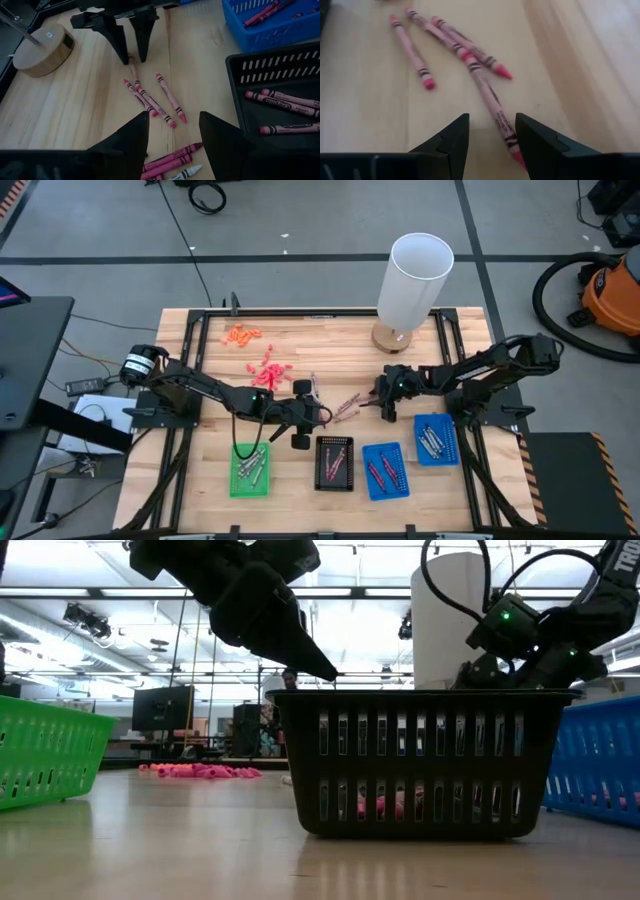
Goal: Sort crayons
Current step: Put the pink crayon into the black bin
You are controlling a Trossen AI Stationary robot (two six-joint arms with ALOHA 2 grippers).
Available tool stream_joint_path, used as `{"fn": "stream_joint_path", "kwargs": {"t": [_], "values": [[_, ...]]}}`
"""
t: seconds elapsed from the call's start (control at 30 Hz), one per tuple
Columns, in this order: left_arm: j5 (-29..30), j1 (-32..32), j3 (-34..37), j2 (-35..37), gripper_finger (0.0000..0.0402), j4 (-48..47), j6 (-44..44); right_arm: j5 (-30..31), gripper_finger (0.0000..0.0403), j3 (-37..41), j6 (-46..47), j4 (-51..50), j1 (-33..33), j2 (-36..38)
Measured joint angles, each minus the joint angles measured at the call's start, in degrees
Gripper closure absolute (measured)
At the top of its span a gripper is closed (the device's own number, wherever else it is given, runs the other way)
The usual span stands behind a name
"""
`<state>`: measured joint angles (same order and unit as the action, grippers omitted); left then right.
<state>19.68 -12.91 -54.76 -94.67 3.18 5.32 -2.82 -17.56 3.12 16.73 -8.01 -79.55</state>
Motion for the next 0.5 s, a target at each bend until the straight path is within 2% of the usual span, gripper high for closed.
{"fn": "stream_joint_path", "kwargs": {"t": [0.13, 0.37, 0.5], "values": [[0.01, 0.00, 0.00, 0.00, 0.0217, 0.00, -0.01, 0.46, 0.0234, 0.00, 0.34, -0.11, 2.24, 0.00], [0.01, 0.00, 0.00, 0.00, 0.0217, 0.00, -0.04, 7.17, 0.0237, -0.10, 0.23, -3.11, 5.08, 0.12], [0.01, 0.00, 0.00, 0.00, 0.0217, 0.00, -0.04, 9.59, 0.0256, -0.24, -0.07, -4.76, 6.17, 0.26]]}}
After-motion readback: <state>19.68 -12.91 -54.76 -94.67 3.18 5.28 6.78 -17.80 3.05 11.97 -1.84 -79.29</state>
